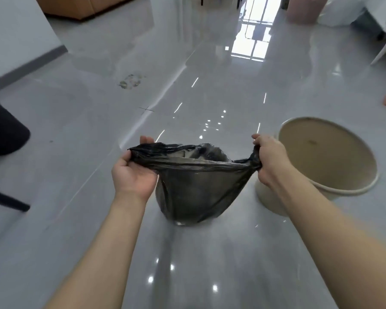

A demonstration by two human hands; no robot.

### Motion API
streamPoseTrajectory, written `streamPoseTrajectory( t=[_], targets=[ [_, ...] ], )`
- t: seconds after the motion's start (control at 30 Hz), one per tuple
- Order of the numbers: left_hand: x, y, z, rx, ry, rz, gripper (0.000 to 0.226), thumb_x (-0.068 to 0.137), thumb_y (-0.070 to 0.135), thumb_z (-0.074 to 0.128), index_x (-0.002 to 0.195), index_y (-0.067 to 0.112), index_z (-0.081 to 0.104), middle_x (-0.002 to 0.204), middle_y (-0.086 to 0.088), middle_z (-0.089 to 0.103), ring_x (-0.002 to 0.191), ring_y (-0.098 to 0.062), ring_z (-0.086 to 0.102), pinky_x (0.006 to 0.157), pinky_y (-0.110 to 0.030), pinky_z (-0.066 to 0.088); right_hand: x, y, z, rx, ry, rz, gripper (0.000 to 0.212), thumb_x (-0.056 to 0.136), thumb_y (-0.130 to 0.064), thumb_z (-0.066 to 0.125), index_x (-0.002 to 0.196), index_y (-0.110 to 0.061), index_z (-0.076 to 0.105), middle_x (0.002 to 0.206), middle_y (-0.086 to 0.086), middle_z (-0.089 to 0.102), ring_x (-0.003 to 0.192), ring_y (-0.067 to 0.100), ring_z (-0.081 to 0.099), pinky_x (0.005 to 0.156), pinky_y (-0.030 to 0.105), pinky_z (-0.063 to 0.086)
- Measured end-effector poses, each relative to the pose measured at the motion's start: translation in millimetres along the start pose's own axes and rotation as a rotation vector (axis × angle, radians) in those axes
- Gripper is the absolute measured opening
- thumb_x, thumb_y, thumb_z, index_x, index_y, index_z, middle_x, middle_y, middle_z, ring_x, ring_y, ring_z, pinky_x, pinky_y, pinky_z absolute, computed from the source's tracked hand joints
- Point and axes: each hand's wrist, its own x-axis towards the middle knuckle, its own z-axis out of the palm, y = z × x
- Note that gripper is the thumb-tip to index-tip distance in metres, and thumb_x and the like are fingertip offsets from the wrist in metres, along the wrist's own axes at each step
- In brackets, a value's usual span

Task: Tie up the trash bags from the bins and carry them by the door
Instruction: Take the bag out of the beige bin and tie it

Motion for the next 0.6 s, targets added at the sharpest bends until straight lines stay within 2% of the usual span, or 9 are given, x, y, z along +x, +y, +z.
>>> streamPoseTrajectory(
  t=[0.1, 0.17, 0.2, 0.27, 0.33, 0.4, 0.43, 0.53, 0.6],
  targets=[
    [-0.9, 2.8, 4.5, 0.386, 0.056, 0.015, 0.025, 0.091, 0.017, 0.035, 0.071, 0.012, 0.050, 0.064, -0.004, 0.056, 0.049, -0.019, 0.050, 0.057, -0.027, 0.047, 2.4, -0.6, -5.2, -0.424, -0.096, -0.164, 0.027, 0.087, -0.010, 0.045, 0.108, -0.012, 0.062, 0.073, -0.003, 0.052, 0.057, 0.010, 0.045, 0.041, 0.015, 0.036],
    [1.2, 5.4, 12.4, 0.900, 0.088, 0.093, 0.021, 0.088, 0.022, 0.038, 0.069, 0.015, 0.042, 0.054, -0.003, 0.046, 0.041, -0.017, 0.032, 0.049, -0.029, 0.033, 2.3, -10.2, -8.6, -0.734, -0.150, -0.305, 0.026, 0.084, -0.016, 0.045, 0.103, -0.021, 0.062, 0.072, -0.005, 0.057, 0.060, 0.012, 0.052, 0.049, 0.021, 0.040],
    [1.6, 8.0, 18.0, 1.195, 0.079, 0.131, 0.017, 0.085, 0.029, 0.042, 0.072, 0.017, 0.042, 0.054, -0.004, 0.046, 0.041, -0.019, 0.032, 0.048, -0.030, 0.030, 2.4, -15.7, -9.8, -0.902, -0.167, -0.390, 0.025, 0.084, -0.018, 0.045, 0.101, -0.023, 0.063, 0.077, -0.004, 0.061, 0.068, 0.015, 0.055, 0.057, 0.025, 0.040],
    [0.2, 12.4, 27.5, 1.809, -0.014, 0.079, 0.027, 0.075, 0.055, 0.053, 0.086, 0.031, 0.046, 0.066, 0.000, 0.057, 0.054, -0.020, 0.048, 0.053, -0.032, 0.035, 1.3, -25.3, -9.8, -1.138, -0.189, -0.537, 0.026, 0.087, -0.027, 0.044, 0.099, -0.019, 0.066, 0.092, 0.003, 0.066, 0.085, 0.023, 0.057, 0.069, 0.030, 0.040],
    [-7.7, 9.4, 35.3, 2.283, -0.193, -0.233, 0.070, 0.053, 0.083, 0.064, 0.110, 0.049, 0.042, 0.094, 0.016, 0.064, 0.084, -0.011, 0.061, 0.070, -0.031, 0.046, -5.1, -30.9, -7.3, -1.273, -0.271, -0.590, 0.047, 0.087, -0.051, 0.037, 0.100, -0.015, 0.065, 0.101, 0.006, 0.066, 0.093, 0.029, 0.057, 0.076, 0.037, 0.045],
    [-13.3, -1.5, 35.2, 2.592, -0.281, -0.457, 0.110, 0.034, 0.086, 0.070, 0.130, 0.047, 0.030, 0.113, 0.018, 0.060, 0.102, -0.014, 0.059, 0.086, -0.035, 0.050, -14.7, -31.3, -5.3, -1.441, -0.427, -0.612, 0.076, 0.076, -0.080, 0.022, 0.104, -0.022, 0.061, 0.105, 0.003, 0.060, 0.099, 0.029, 0.056, 0.082, 0.041, 0.045],
    [-13.5, -7.5, 32.9, 2.727, -0.273, -0.473, 0.111, 0.035, 0.080, 0.072, 0.131, 0.041, 0.031, 0.115, 0.013, 0.060, 0.102, -0.018, 0.059, 0.087, -0.038, 0.051, -19.2, -30.2, -4.3, -1.528, -0.509, -0.624, 0.085, 0.069, -0.090, 0.018, 0.105, -0.025, 0.059, 0.105, 0.001, 0.056, 0.099, 0.027, 0.055, 0.082, 0.041, 0.044],
    [-3.6, -11.0, 25.0, 2.950, -0.108, -0.346, 0.063, 0.066, 0.056, 0.069, 0.114, 0.024, 0.044, 0.102, -0.001, 0.059, 0.095, -0.026, 0.058, 0.085, -0.041, 0.052, -29.1, -25.0, -4.7, -1.723, -0.663, -0.682, 0.093, 0.051, -0.101, 0.023, 0.098, -0.027, 0.055, 0.094, -0.005, 0.052, 0.085, 0.020, 0.054, 0.069, 0.036, 0.041],
    [0.3, -8.4, 24.8, 2.984, -0.074, -0.302, 0.031, 0.083, 0.039, 0.058, 0.107, 0.020, 0.053, 0.093, -0.003, 0.055, 0.091, -0.028, 0.057, 0.084, -0.042, 0.052, -30.8, -22.7, -6.9, -1.815, -0.699, -0.816, 0.078, 0.057, -0.095, 0.035, 0.084, -0.025, 0.054, 0.076, -0.007, 0.055, 0.072, 0.018, 0.056, 0.058, 0.033, 0.039]
  ],
)
